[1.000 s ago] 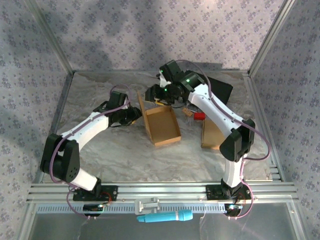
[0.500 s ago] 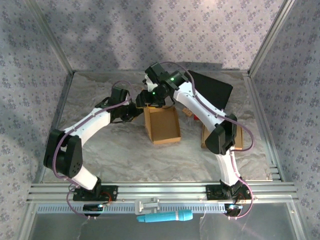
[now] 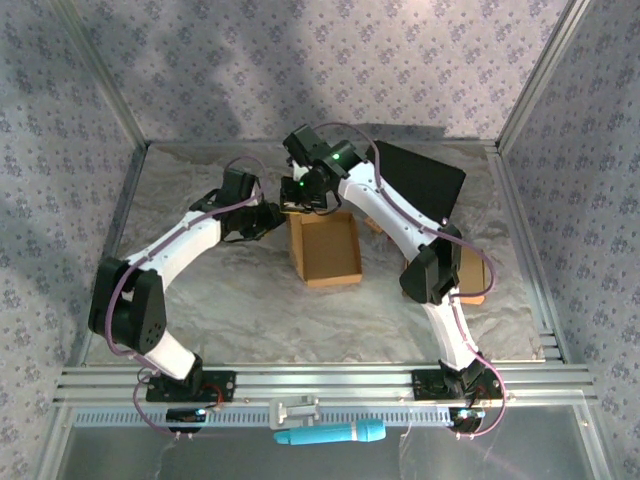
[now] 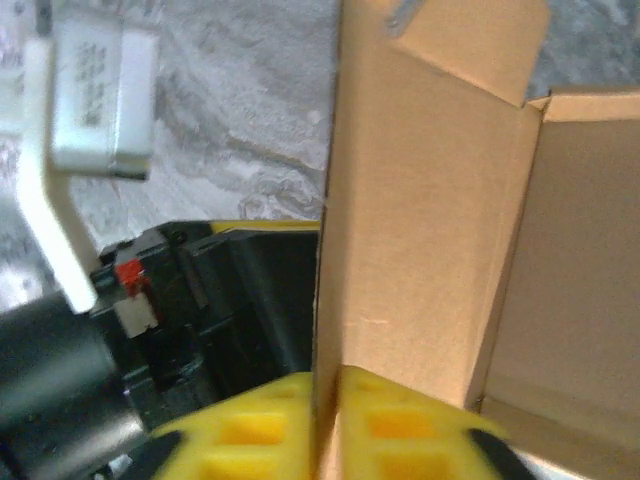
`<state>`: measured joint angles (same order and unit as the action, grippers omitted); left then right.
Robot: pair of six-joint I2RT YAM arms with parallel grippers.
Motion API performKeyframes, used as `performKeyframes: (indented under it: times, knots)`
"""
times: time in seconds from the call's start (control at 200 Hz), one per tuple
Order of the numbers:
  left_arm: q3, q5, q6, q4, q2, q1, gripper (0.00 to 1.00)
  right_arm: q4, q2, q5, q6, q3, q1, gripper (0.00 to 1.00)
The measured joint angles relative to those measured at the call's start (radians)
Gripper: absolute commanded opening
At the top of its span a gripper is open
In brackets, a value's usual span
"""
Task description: Fold the paper box
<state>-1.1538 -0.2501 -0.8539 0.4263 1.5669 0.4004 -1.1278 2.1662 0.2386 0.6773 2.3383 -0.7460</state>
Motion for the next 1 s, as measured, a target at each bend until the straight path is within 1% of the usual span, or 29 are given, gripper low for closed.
performKeyframes:
  times: [0.08, 0.205, 0.33, 0.45, 0.54, 0.625, 0.715, 0.815, 0.894, 0.999]
  knots:
    - [-0.032, 0.050, 0.014, 0.053, -0.011, 0.010, 0.47, 0.005, 0.000, -0.045, 0.045, 0.000, -0.003, 0.00]
    - [-0.079, 0.171, 0.027, 0.153, -0.076, 0.041, 0.48, 0.004, -0.003, -0.134, 0.163, 0.000, -0.020, 0.00]
    - [-0.082, 0.284, 0.027, 0.254, -0.213, 0.058, 0.48, 0.005, -0.027, -0.228, 0.339, -0.027, -0.032, 0.00]
    - [-0.072, 0.342, 0.035, 0.312, -0.350, 0.058, 0.49, 0.002, -0.053, -0.314, 0.533, -0.038, -0.039, 0.00]
    - [-0.051, 0.348, 0.050, 0.340, -0.427, 0.058, 0.49, 0.008, -0.069, -0.379, 0.684, -0.038, -0.044, 0.00]
    - [-0.019, 0.336, 0.068, 0.364, -0.468, 0.058, 0.49, 0.006, -0.082, -0.449, 0.836, -0.038, -0.055, 0.00]
    - [0.010, 0.314, 0.091, 0.392, -0.476, 0.058, 0.49, -0.013, -0.088, -0.513, 0.965, -0.037, -0.070, 0.00]
    - [0.035, 0.278, 0.126, 0.417, -0.477, 0.058, 0.49, -0.082, -0.082, -0.564, 1.090, -0.010, -0.082, 0.00]
    - [0.045, 0.255, 0.150, 0.437, -0.476, 0.058, 0.49, -0.145, -0.070, -0.592, 1.178, 0.033, -0.084, 0.00]
    - [0.045, 0.235, 0.176, 0.448, -0.470, 0.058, 0.49, -0.198, -0.070, -0.610, 1.276, 0.038, -0.077, 0.00]
